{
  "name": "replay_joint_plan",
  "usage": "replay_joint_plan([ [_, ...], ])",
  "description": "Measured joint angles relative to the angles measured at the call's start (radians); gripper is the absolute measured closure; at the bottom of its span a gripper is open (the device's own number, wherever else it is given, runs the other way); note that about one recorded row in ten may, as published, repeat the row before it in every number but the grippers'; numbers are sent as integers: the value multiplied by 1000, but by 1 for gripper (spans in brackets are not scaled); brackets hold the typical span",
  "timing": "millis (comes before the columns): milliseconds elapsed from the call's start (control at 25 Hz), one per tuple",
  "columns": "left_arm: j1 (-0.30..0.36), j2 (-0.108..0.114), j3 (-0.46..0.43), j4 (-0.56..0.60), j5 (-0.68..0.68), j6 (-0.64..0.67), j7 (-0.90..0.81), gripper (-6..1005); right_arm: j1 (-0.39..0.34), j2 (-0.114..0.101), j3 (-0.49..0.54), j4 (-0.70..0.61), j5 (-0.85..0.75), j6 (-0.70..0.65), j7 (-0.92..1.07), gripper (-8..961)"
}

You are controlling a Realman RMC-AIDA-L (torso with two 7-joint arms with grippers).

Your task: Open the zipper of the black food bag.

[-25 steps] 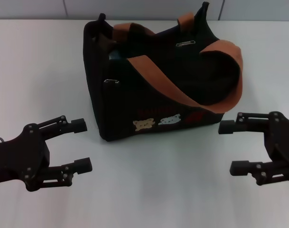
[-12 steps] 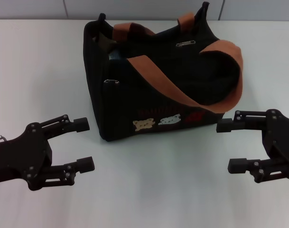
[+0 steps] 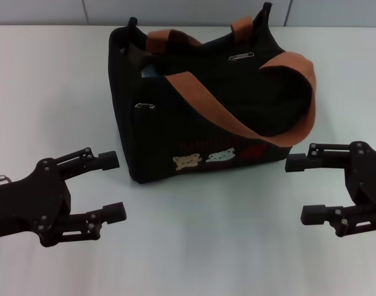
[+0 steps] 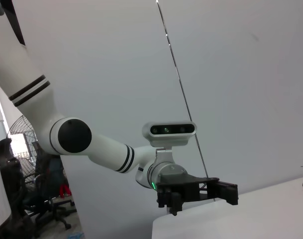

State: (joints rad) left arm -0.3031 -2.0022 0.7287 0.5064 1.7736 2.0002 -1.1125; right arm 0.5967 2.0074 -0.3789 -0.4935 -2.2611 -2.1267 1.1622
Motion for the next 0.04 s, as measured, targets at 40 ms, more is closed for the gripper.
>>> replay_joint_plan([
  [40,-2,-2,1,0,0,0,-1,135,0,0,-1,-2,0,0,0,176],
])
